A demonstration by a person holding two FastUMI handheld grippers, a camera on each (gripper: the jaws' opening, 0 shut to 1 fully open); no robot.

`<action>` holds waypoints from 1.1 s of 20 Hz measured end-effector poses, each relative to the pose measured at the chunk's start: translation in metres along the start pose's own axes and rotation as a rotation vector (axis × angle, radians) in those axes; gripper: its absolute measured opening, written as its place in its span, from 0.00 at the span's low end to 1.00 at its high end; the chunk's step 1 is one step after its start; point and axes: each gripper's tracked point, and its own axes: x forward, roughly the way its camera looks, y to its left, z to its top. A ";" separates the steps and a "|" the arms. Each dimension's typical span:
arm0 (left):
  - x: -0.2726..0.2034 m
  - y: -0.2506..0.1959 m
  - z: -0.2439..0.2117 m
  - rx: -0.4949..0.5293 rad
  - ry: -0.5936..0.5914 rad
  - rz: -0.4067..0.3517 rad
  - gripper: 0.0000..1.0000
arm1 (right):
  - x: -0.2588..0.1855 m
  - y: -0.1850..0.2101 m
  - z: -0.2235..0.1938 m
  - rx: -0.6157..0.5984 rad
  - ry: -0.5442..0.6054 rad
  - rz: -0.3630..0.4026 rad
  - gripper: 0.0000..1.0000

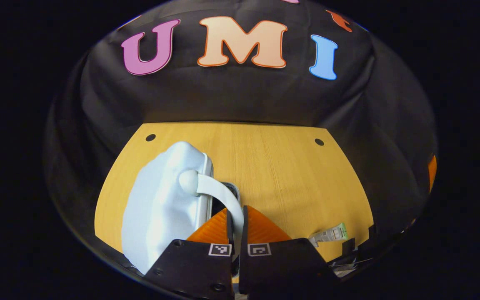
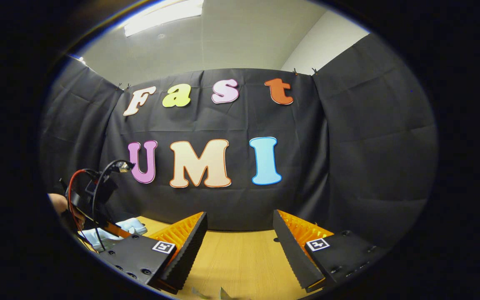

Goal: First open the suitcase, pack the skin care products into it, and then close the suitcase.

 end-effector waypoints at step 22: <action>-0.057 0.167 0.056 -0.034 -0.193 0.137 0.00 | 0.008 0.075 -0.010 0.018 0.014 0.033 0.98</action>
